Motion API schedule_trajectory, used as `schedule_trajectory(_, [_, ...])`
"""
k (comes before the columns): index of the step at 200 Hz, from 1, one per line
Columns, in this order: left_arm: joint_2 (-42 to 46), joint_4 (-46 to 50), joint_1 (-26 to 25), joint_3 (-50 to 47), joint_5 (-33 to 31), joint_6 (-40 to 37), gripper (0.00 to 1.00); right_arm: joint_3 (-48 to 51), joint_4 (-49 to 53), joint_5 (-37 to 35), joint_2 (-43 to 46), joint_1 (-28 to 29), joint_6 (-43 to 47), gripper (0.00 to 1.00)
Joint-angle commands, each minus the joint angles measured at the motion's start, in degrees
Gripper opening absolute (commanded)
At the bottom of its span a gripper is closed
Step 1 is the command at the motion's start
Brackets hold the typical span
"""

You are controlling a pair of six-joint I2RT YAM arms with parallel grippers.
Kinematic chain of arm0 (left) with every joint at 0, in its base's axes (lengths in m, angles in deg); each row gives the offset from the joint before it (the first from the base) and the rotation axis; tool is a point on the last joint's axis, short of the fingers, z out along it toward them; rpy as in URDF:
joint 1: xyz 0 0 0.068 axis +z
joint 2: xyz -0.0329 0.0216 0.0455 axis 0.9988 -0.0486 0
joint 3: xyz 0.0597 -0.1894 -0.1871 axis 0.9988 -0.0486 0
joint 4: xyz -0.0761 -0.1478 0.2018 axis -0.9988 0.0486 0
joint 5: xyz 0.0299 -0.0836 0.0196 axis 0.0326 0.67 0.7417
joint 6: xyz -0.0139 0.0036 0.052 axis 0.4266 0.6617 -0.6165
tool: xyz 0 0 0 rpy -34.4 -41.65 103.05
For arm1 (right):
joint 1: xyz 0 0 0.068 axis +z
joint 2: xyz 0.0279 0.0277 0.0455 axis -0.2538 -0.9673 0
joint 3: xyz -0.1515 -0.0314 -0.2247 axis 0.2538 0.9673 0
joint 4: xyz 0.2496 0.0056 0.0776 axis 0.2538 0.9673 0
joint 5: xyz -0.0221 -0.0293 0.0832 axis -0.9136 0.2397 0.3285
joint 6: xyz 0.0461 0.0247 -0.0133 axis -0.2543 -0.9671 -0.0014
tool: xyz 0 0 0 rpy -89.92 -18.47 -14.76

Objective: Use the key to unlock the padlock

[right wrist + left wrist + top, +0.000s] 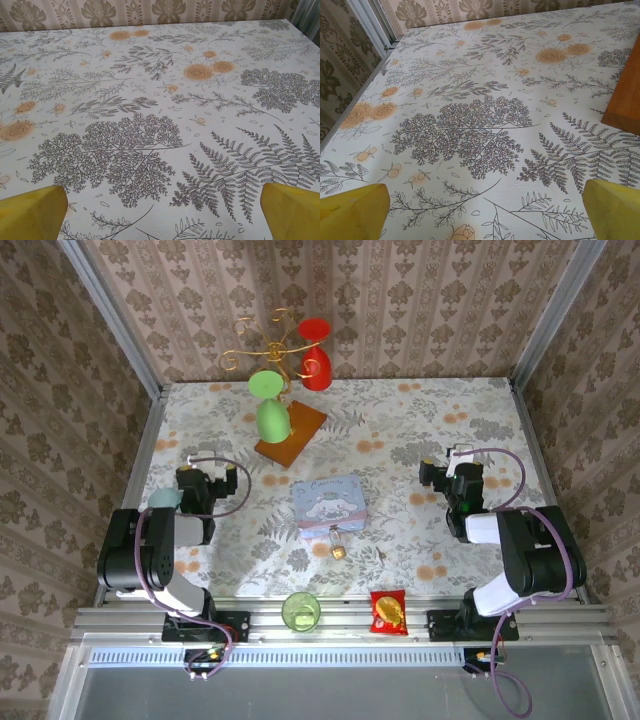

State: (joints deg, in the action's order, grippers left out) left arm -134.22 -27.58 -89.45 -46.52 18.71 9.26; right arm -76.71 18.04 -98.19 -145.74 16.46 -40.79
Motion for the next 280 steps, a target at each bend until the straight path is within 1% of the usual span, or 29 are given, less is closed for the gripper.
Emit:
schedule_trajectory(1, [-0.2,-1.3,-0.3,0.5,-0.3,-0.9,1.0,-0.6,-0.4,0.7,-0.2,-0.1,0.6,1.0])
schedule_trajectory(78, [-0.1,-1.0,0.2,0.7,-0.2,-0.3,1.0,-0.6,-0.4,0.8,-0.2,-0.1,0.6,1.0])
schedule_trajectory(96, [-0.1,-0.7,1.0,0.8,0.6,0.3,1.0,-0.7,-0.4,0.9,-0.2,-0.1,0.6,1.0])
schedule_trajectory(164, [-0.1,-0.7,1.2,0.7,1.4,0.6,1.0,-0.7,-0.3,1.0,-0.3,-0.3,0.5,1.0])
schedule_trajectory(214, [0.1,-1.5,1.5,0.3,1.2,0.9,1.0,-0.4,-0.8,1.3,-0.1,-0.4,0.5,1.0])
schedule_trajectory(224, [0.5,-1.7,1.6,0.0,0.0,1.6,1.0,-0.5,-0.7,1.1,-0.1,-0.4,0.4,1.0])
schedule_trajectory(235, [1.8,-1.9,1.9,-0.7,-0.8,2.3,1.0,-0.7,0.3,0.1,0.8,-0.4,-0.1,1.0])
schedule_trajectory(257, [6.2,2.3,1.9,-0.6,-2.3,2.7,1.0,-0.6,3.9,0.1,5.4,-0.4,0.1,1.0])
schedule_trajectory(280, [10.4,6.3,1.7,-0.2,-4.0,2.8,1.0,-3.3,16.5,-1.3,13.5,-0.4,-2.4,1.0])
